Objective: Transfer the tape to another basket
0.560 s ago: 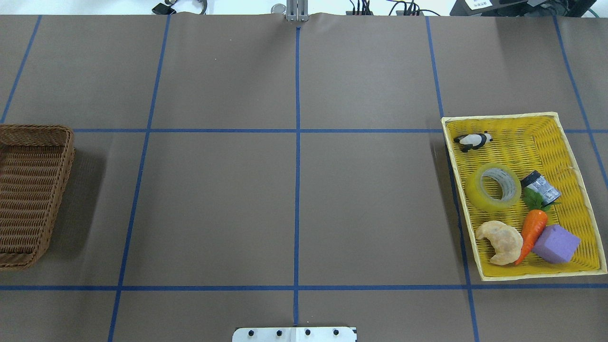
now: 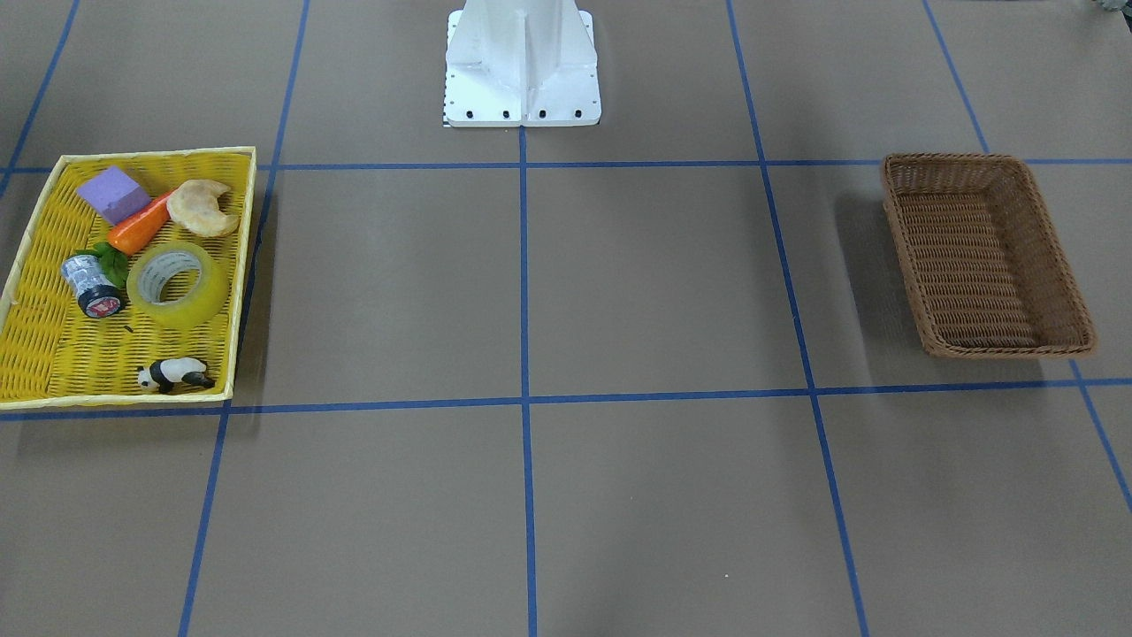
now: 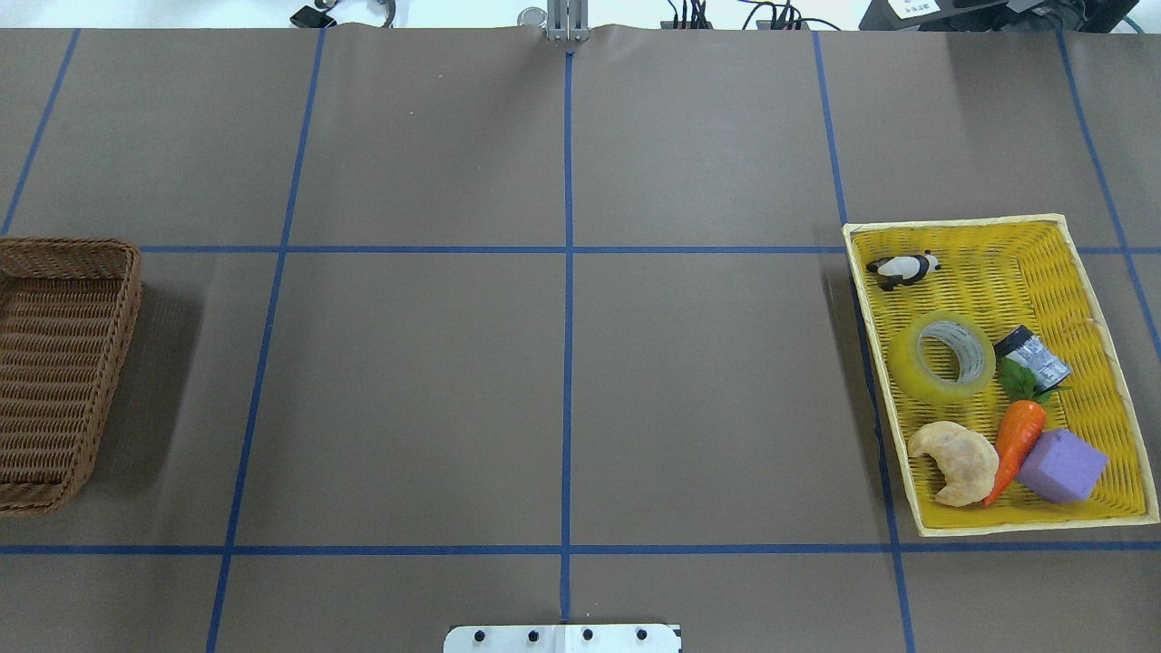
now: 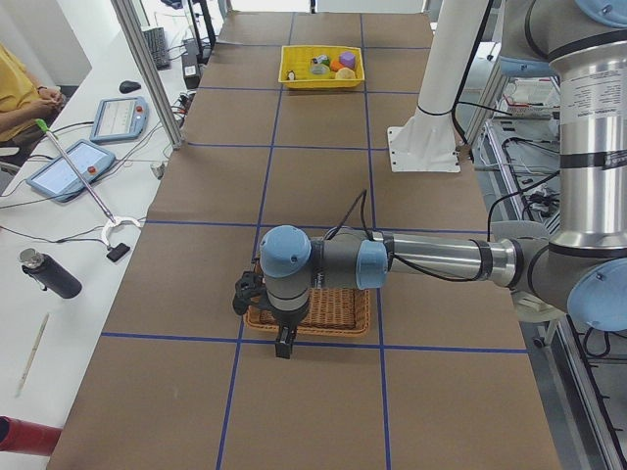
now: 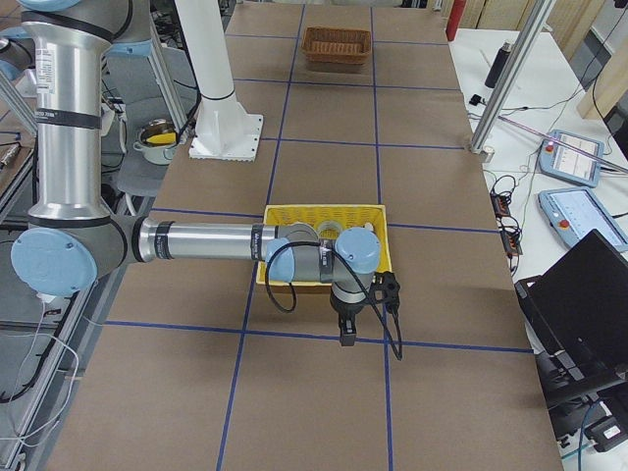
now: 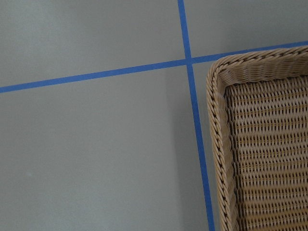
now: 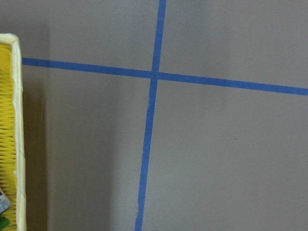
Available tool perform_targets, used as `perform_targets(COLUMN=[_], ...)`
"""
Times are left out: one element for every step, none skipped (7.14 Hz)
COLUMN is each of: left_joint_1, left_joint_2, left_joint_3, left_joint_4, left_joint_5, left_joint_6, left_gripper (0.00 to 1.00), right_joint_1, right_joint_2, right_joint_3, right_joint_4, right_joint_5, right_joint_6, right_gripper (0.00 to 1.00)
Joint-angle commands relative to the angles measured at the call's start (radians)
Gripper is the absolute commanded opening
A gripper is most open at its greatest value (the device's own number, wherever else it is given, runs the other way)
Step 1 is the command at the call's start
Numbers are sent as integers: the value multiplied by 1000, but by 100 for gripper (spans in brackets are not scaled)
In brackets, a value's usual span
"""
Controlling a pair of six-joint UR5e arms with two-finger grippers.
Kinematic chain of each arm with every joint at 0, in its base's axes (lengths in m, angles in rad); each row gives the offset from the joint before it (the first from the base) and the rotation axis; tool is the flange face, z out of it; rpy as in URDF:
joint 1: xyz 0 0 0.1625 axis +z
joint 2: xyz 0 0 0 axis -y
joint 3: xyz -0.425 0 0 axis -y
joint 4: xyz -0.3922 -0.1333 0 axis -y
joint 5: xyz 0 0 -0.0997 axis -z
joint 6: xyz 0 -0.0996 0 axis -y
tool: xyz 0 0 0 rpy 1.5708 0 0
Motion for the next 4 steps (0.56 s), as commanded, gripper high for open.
perform_targets(left_joint_1=[0,0,0,0], left_joint_2=[0,-1,-3,-32], left_joint_3=[0,-5,-5,-2], left_joint_4=[0,2,0,0], left_joint_5=[1,1,0,1], left_joint_6=[-3,-6,-3,-5], left_gripper=[99,99,99,99], right_joint_1=[-10,-32,-33,-33], right_joint_2=[1,9,7,13], right_joint_3=[31,29,20,25], right_joint_4=[2,73,176,294], right_joint_5=[5,7,5,11], right_joint_6=[-1,2,2,2], right_gripper=[100,100,100,100])
